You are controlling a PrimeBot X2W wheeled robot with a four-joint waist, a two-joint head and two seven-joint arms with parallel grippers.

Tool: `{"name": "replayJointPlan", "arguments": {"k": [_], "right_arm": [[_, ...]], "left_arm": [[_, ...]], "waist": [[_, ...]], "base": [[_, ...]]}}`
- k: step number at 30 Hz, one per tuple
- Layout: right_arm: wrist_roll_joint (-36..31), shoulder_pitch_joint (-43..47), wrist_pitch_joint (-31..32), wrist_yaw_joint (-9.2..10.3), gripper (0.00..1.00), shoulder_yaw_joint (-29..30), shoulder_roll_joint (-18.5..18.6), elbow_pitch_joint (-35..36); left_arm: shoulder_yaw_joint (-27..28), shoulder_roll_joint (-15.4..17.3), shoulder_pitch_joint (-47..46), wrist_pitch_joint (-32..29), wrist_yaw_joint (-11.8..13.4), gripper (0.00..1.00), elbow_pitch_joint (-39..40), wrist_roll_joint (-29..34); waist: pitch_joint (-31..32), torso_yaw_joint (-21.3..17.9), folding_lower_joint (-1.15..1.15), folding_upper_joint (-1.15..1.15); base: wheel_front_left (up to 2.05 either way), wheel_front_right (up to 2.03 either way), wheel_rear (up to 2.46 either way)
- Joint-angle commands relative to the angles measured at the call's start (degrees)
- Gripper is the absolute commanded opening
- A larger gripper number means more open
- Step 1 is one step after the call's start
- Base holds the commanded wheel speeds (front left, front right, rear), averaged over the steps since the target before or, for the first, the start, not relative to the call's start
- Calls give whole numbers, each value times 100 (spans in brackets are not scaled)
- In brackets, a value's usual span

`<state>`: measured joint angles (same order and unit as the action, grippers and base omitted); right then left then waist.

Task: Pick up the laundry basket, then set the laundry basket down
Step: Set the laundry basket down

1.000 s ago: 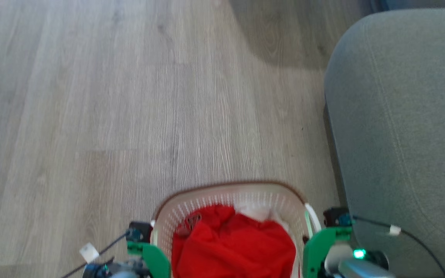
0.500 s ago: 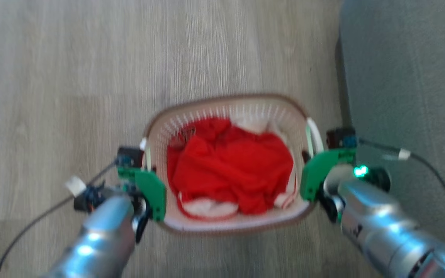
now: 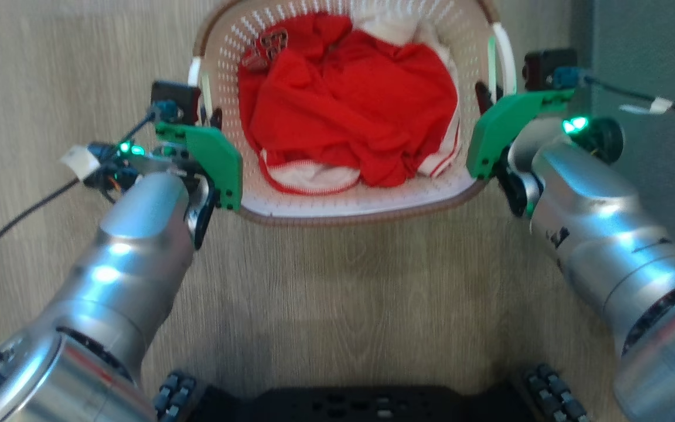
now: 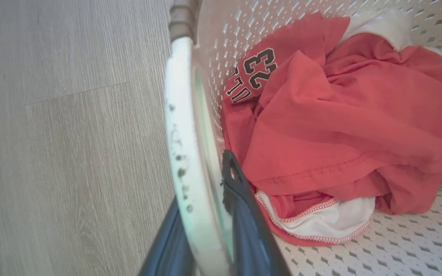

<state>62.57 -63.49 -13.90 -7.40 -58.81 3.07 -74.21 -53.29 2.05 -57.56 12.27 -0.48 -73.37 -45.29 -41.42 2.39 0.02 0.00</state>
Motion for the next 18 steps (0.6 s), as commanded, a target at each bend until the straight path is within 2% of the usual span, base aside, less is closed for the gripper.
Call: {"name": "replayJointPlan", "arguments": {"k": [1, 7, 18], "right_arm": [[-93, -30, -107, -9, 0, 46, -19, 47], [-408, -215, -108, -9, 0, 316, -19, 32], [-938, -235, -109, -9, 0, 799, -19, 28]], "left_arm": [[3, 195, -76, 59, 5, 0, -19, 108], [-73, 167, -357, 104, 3, 0, -30, 175], [-122, 125, -538, 161, 28, 0, -45, 164]], "waist": [[-459, 59, -2, 0], [-853, 96, -2, 0], [-1200, 132, -2, 0]], "base": [[0, 0, 0], [0, 0, 0], [0, 0, 0]]}}
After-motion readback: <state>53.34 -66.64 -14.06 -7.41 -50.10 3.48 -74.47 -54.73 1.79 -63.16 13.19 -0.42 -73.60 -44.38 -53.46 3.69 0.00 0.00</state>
